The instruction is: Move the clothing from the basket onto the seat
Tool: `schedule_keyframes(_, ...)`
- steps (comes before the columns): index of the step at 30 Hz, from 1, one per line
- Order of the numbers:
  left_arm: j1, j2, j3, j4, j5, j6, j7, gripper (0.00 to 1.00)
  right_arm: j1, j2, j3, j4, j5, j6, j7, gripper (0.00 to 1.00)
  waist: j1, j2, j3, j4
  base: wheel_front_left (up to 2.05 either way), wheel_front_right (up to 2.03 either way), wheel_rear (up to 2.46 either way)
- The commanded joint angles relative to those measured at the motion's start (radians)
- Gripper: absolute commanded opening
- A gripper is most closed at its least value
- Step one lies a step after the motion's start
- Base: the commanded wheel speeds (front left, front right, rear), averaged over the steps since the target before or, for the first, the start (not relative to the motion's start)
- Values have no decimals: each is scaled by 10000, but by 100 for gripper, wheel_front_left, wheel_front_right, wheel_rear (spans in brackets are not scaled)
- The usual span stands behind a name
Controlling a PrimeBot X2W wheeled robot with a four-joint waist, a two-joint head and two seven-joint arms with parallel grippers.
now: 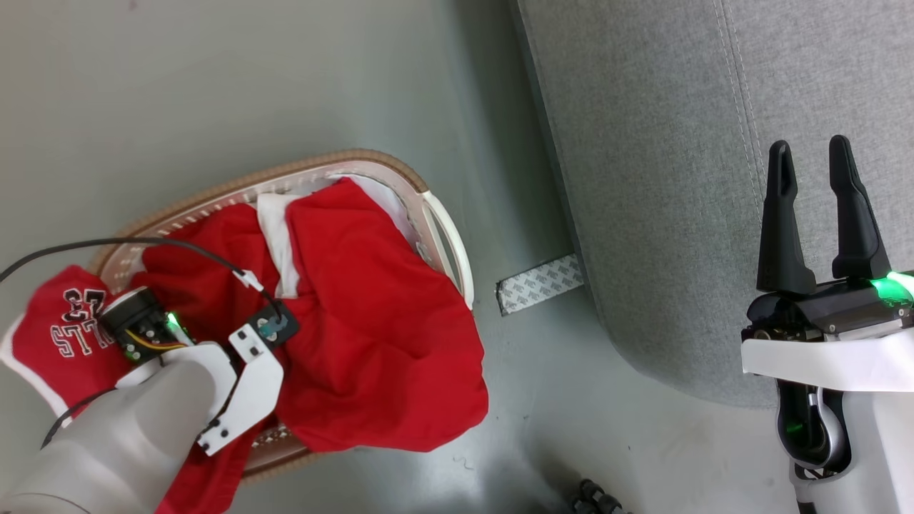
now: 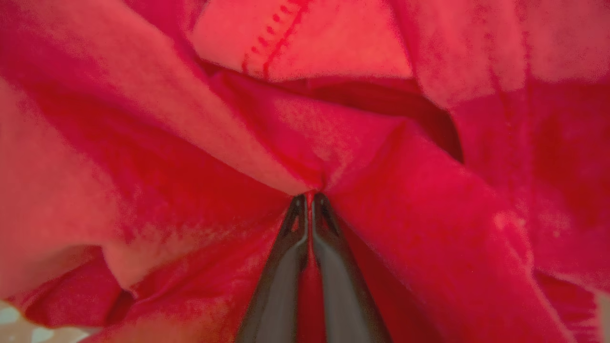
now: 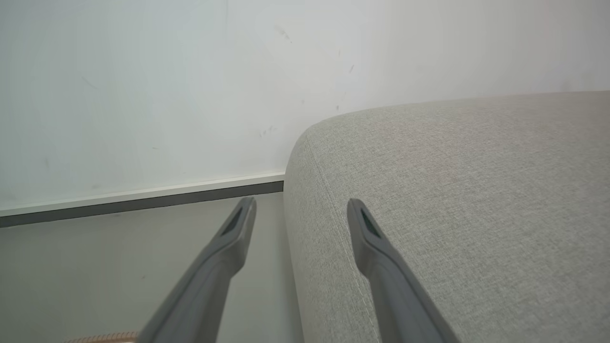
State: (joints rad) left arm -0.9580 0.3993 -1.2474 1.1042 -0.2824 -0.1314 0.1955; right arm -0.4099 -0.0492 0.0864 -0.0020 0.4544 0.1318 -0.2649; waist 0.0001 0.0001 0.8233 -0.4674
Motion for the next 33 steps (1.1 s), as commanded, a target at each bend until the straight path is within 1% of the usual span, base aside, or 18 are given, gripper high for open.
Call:
schedule_keyframes(1,-68,137,-92,-3,-235,21,-111,0,-142,-22,-29,65,-116,-21,8,100,-1,-1,-77,43,0,0,0)
schedule_keyframes(4,25,93,-205,1,-348,21,-369,0,-157,-23,-132,147,-162,-21,8,100,-1,-1,-393,136,0,0,0)
schedule_keyframes(6,186,-33,-256,45,-465,21,-588,0,-148,-23,-193,176,-252,-21,8,100,-1,-1,-725,235,0,0,0)
schedule_keyframes(14,658,-954,-246,241,-1297,21,-2089,0,232,-26,-476,410,-865,-21,8,100,-1,-1,-2673,868,0,0,0)
schedule_keyframes(20,1149,-1860,289,151,-2301,21,-3495,0,752,-30,-730,687,-1448,-21,8,100,-1,-1,-4398,1626,0,0,0)
schedule_keyframes(25,1576,-2339,997,-108,-3170,31,-4276,0,1279,-33,-828,948,-1781,-21,8,100,-1,-1,-5609,2242,0,0,0)
schedule_keyframes(30,2123,-2394,1739,-918,-3715,208,-4590,0,1786,-31,-869,1180,-1974,-21,8,100,-1,-1,-6616,2783,0,0,0)
schedule_keyframes(33,2382,-2230,2382,-2019,-3908,373,-4600,0,2052,-31,-839,1274,-2004,-21,8,100,-1,-1,-7128,3079,0,0,0)
